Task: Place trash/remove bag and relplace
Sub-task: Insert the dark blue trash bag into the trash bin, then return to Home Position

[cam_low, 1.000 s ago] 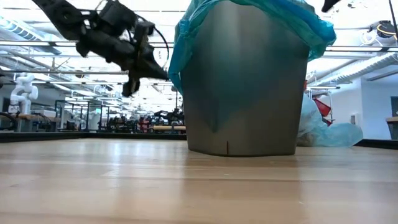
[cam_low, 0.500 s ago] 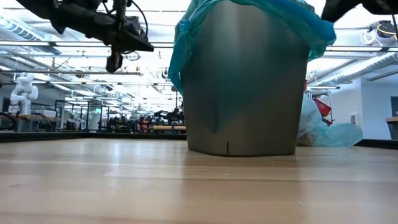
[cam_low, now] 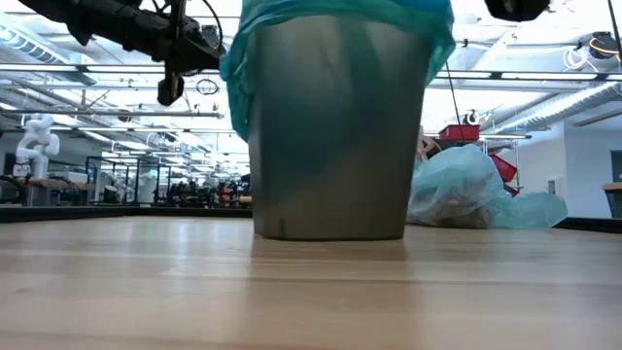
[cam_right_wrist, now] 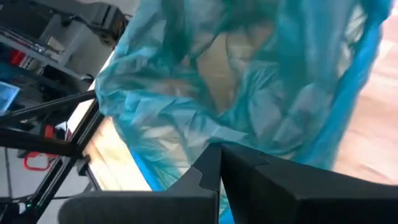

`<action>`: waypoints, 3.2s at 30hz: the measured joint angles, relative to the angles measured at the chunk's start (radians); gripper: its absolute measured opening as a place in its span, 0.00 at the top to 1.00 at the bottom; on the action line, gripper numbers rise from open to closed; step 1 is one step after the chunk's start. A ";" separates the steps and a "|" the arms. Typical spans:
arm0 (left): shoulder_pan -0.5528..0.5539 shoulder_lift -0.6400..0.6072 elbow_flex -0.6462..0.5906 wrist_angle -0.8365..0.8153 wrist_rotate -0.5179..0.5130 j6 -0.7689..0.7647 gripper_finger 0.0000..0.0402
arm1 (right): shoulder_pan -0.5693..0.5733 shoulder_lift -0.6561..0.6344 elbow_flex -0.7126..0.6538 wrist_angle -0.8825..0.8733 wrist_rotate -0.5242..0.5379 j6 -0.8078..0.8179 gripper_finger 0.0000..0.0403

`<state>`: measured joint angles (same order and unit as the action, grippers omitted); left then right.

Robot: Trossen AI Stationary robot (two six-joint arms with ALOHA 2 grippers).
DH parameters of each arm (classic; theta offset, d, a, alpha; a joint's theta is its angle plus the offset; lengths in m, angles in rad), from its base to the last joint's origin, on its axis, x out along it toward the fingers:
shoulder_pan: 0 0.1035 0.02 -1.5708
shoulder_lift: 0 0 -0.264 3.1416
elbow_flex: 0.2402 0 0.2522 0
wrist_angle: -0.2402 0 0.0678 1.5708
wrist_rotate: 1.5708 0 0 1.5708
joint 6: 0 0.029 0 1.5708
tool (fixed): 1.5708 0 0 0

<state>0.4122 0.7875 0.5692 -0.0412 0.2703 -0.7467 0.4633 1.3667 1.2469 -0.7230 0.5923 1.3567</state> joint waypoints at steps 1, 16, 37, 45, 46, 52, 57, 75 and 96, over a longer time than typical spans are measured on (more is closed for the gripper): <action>0.000 -0.007 0.007 -0.002 0.000 0.000 1.00 | -0.002 -0.009 0.000 -0.002 0.001 -0.011 1.00; -0.049 0.020 0.059 -0.057 -0.041 0.064 1.00 | -0.266 -0.122 0.000 -0.198 0.091 -0.168 1.00; -0.077 -0.024 0.059 -0.074 -0.044 0.082 1.00 | -0.534 0.074 0.001 0.096 -0.392 -0.397 1.00; -0.077 -0.037 0.059 -0.115 -0.044 0.101 1.00 | -0.528 0.152 0.001 0.128 -0.443 -0.395 1.00; -0.077 -0.037 0.059 -0.115 -0.044 0.101 1.00 | -0.528 0.164 0.001 0.129 -0.451 -0.397 1.00; -0.077 -0.073 0.059 -0.126 -0.059 0.108 1.00 | -0.528 0.201 0.001 0.143 -0.490 -0.400 1.00; -0.077 -0.132 0.059 -0.137 -0.088 0.126 1.00 | -0.524 0.159 0.000 0.146 -0.490 -0.410 1.00; -0.075 -0.195 0.058 -0.184 -0.168 0.336 1.00 | -0.191 -0.377 -0.336 0.320 -0.324 -0.892 1.00; 0.163 -0.124 -0.068 0.120 -0.026 0.647 1.00 | -0.401 -1.130 -1.036 0.729 -0.469 -1.111 1.00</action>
<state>0.5752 0.6631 0.5008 0.0784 0.2442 -0.0995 0.0620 0.2363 0.2106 0.0057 0.1229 0.2454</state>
